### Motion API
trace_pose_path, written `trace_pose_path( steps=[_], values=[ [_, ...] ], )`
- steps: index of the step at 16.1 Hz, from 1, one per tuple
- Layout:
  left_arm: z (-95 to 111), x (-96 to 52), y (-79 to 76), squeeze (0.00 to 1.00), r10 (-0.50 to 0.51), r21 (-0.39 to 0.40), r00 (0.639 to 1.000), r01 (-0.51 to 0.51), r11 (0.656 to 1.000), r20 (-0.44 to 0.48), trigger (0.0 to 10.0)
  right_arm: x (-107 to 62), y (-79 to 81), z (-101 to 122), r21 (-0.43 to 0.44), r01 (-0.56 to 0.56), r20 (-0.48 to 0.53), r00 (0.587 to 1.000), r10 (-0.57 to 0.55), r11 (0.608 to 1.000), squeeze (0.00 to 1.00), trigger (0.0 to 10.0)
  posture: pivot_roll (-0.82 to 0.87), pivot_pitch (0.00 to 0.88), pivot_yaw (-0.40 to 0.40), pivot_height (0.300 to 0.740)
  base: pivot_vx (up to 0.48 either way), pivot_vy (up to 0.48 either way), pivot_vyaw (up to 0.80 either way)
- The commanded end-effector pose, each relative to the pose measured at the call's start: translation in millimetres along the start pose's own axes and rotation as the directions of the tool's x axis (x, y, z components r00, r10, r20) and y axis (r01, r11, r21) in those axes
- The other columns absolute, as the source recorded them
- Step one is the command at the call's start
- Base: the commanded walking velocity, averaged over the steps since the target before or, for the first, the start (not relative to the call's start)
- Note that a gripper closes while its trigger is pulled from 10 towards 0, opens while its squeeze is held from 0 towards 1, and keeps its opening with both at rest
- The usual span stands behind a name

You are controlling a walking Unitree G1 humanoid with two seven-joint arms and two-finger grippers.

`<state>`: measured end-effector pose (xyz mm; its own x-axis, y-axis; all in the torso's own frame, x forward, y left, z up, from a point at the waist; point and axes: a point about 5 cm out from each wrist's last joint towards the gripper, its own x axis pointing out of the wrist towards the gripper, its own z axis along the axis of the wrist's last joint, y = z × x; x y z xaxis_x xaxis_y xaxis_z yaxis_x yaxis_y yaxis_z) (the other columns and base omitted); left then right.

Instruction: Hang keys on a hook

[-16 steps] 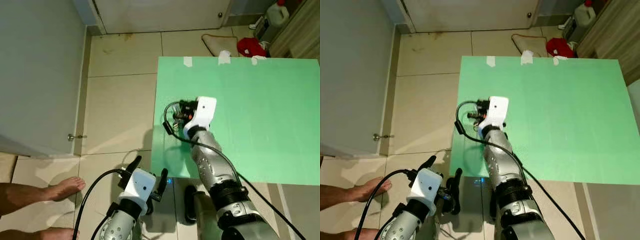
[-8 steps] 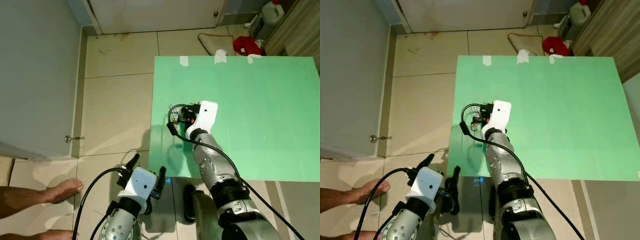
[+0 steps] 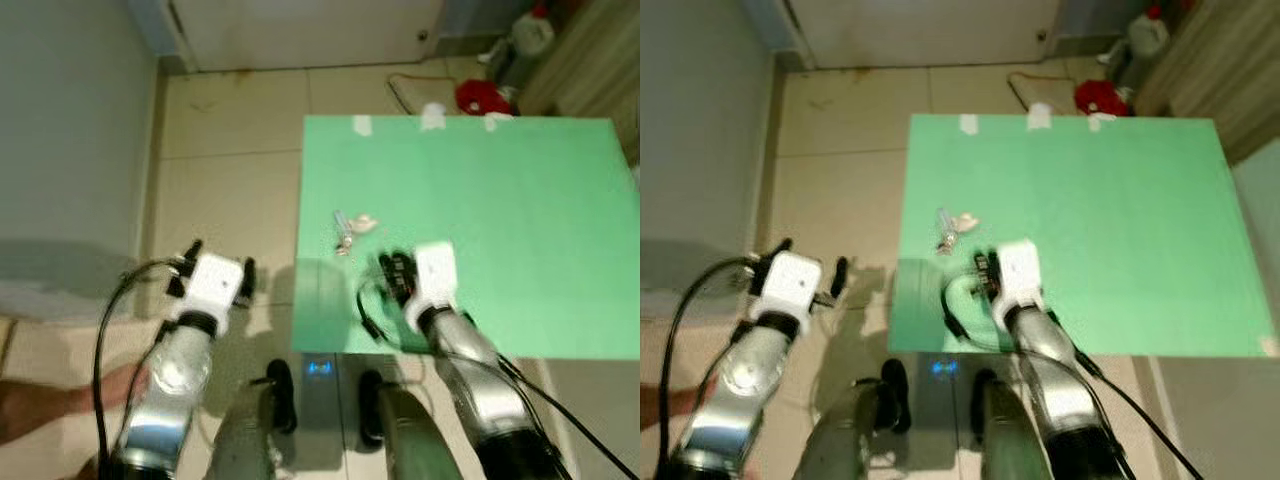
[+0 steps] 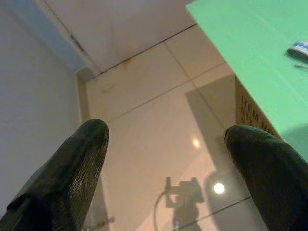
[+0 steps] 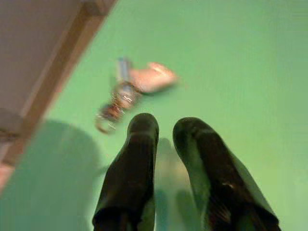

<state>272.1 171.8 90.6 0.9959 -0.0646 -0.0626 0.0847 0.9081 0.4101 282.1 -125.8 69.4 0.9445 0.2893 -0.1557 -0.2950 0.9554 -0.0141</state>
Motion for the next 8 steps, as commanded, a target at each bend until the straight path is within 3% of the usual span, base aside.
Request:
trace_pose_path(
  steps=[1, 2, 4, 6, 8],
  values=[
    [-12.6, 1.7, 8.5, 0.00, 0.004, 0.001, 0.999, -0.004, 1.000, -0.040, 10.0, -12.9, -9.1, -6.7, -0.060, 0.010, -0.019, 1.000, -0.011, 0.998, 0.00, 10.0, -0.15, 0.288, -0.004, 0.740, 0.000, 0.000, 0.00],
    [-9.7, 16.2, 25.3, 0.00, 0.010, 0.016, 1.000, -0.010, 1.000, -0.020, 10.0, -37.4, -36.7, -20.5, -0.155, 0.058, -0.056, 0.996, -0.067, 0.986, 0.00, 10.0, -0.21, 0.279, 0.014, 0.740, 0.000, 0.000, 0.00],
    [-5.6, 28.8, 41.0, 0.00, 0.008, 0.017, 1.000, -0.008, 1.000, -0.004, 10.0, -63.3, -62.1, -33.8, -0.228, 0.093, -0.104, 0.987, -0.119, 0.969, 0.00, 10.0, -0.24, 0.282, 0.029, 0.740, 0.000, 0.000, 0.00],
    [-2.5, 38.3, 52.7, 0.00, 0.001, 0.044, 1.000, -0.001, 0.999, 0.009, 10.0, -83.3, -72.9, -40.4, -0.223, 0.110, -0.139, 0.980, -0.144, 0.968, 0.00, 10.0, -0.27, 0.292, 0.046, 0.740, 0.000, 0.000, 0.00],
    [-4.4, 53.3, 83.0, 0.00, 0.047, 0.096, 0.998, -0.044, 0.994, -0.033, 10.0, -113.9, -61.3, -50.4, -0.143, 0.101, -0.190, 0.973, -0.128, 0.985, 0.00, 10.0, -0.30, 0.320, 0.074, 0.740, 0.000, 0.000, 0.00]
  ],
)
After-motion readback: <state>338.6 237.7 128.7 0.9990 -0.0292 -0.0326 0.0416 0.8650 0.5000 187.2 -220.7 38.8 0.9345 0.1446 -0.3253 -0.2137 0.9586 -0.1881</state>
